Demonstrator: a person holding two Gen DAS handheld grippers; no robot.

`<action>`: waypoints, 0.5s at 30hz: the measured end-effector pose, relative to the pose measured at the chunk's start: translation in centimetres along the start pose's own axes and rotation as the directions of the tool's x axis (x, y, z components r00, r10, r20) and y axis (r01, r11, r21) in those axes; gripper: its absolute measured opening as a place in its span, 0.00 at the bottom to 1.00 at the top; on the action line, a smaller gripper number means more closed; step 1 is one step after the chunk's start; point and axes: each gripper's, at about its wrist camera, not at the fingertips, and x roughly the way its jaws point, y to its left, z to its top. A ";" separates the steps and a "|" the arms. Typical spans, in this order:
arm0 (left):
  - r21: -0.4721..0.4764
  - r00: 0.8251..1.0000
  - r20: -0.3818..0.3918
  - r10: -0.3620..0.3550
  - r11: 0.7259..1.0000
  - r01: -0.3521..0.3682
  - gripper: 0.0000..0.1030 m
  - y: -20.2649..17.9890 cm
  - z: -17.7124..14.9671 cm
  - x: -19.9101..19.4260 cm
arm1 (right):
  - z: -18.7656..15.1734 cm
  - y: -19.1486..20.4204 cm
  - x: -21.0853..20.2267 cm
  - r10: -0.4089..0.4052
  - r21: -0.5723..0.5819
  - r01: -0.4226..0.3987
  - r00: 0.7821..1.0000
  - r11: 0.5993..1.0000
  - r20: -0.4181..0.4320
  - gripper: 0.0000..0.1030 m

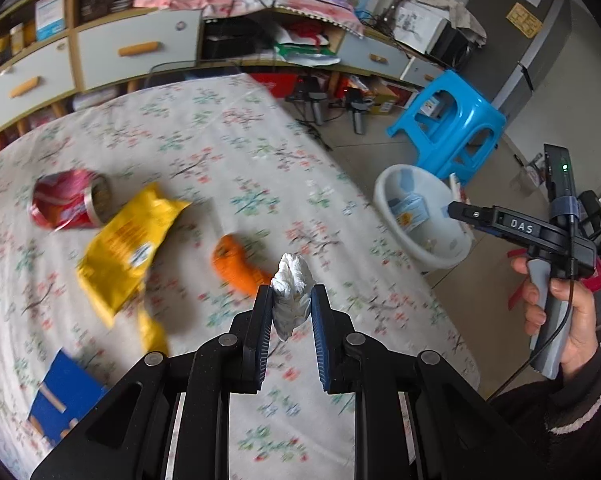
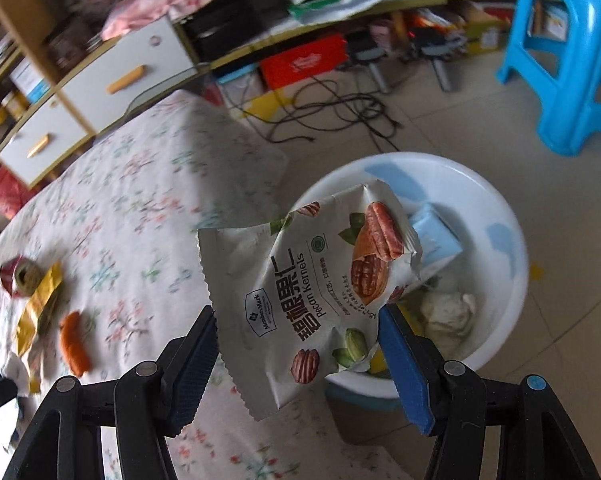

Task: Collect trash
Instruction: 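Carry the pecan kernels bag over the bin and open the right gripper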

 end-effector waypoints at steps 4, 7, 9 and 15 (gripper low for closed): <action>0.022 0.999 -0.017 -0.029 0.999 0.029 0.20 -2.0 1.6 2.1 | 0.7 -1.3 0.3 0.004 0.047 -0.004 1.000 0.999 -0.001 0.68; 0.048 0.998 -0.035 -0.053 0.997 0.055 0.20 -4.0 2.6 3.6 | 1.1 -2.3 0.3 0.008 0.088 -0.008 1.000 0.996 0.001 0.77; 0.070 0.997 -0.041 -0.068 0.995 0.071 0.20 -5.4 3.2 4.5 | 1.5 -3.1 0.4 0.018 0.110 -0.018 1.000 0.994 0.000 0.82; 0.129 0.993 -0.074 -0.095 0.986 0.104 0.20 -9.6 5.1 7.7 | 1.8 -6.2 -0.2 0.018 0.194 -0.017 1.000 0.981 0.000 0.85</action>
